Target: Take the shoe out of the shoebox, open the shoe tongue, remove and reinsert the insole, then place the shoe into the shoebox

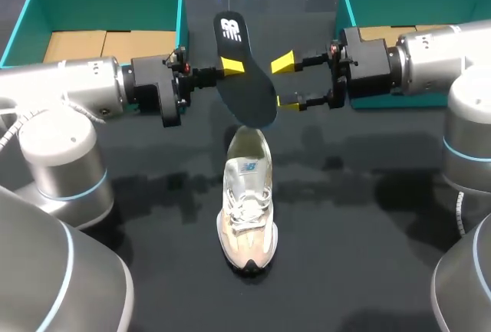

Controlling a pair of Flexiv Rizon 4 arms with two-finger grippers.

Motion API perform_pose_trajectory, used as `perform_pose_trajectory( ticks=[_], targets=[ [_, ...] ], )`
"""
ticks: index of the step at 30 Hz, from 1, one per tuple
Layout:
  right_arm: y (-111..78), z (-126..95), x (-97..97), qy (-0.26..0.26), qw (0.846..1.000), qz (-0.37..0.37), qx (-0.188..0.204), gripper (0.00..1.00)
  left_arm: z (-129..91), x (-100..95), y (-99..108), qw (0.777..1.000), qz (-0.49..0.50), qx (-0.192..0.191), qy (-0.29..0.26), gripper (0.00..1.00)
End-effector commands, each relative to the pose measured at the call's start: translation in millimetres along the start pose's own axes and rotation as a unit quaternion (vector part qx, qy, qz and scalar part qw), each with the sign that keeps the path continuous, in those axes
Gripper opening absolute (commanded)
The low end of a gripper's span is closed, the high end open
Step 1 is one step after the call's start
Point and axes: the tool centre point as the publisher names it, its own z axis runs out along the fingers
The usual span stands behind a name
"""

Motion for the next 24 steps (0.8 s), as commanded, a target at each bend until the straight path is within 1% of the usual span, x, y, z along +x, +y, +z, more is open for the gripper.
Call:
perform_pose_trajectory(
  ticks=[1,9,13,14,15,16,18,22,23,24],
  targets=[
    [7.5,11,-3.2,0.000,1.000,-0.008,0.006,1.00,0,-0.3,-1,1.000,0.002,-0.002,0.006,0.00],
    [12.6,20,-2.9,0.000,1.000,-0.019,0.019,1.00,6,-0.3,0,1.000,0.013,-0.007,0.007,0.00],
    [13.8,24,-3.1,0.002,1.000,-0.013,0.025,1.00,9,-2.6,2,1.000,0.023,-0.003,0.002,0.00],
    [13.9,25,-3.4,0.003,1.000,-0.012,0.026,0.98,10,-3.0,3,1.000,0.024,-0.002,0.001,0.00],
    [13.9,26,-3.6,0.004,1.000,-0.012,0.027,0.89,11,-3.3,4,1.000,0.025,-0.001,0.000,0.00],
    [13.8,27,-3.8,0.005,1.000,-0.012,0.028,0.87,11,-3.5,4,1.000,0.026,0.001,0.000,0.00],
    [13.4,28,-3.8,0.004,0.999,-0.014,0.031,0.79,12,-3.8,5,1.000,0.026,0.005,-0.001,0.00],
    [12.3,30,-3.5,0.003,0.999,-0.018,0.032,0.54,12,-3.7,7,1.000,0.022,0.013,0.001,0.00],
    [12.3,30,-3.5,0.002,0.999,-0.018,0.033,0.50,11,-3.7,7,1.000,0.022,0.014,0.002,0.00],
    [12.3,30,-3.6,0.002,0.999,-0.018,0.033,0.49,11,-3.6,7,1.000,0.022,0.016,0.003,0.00]
  ],
)
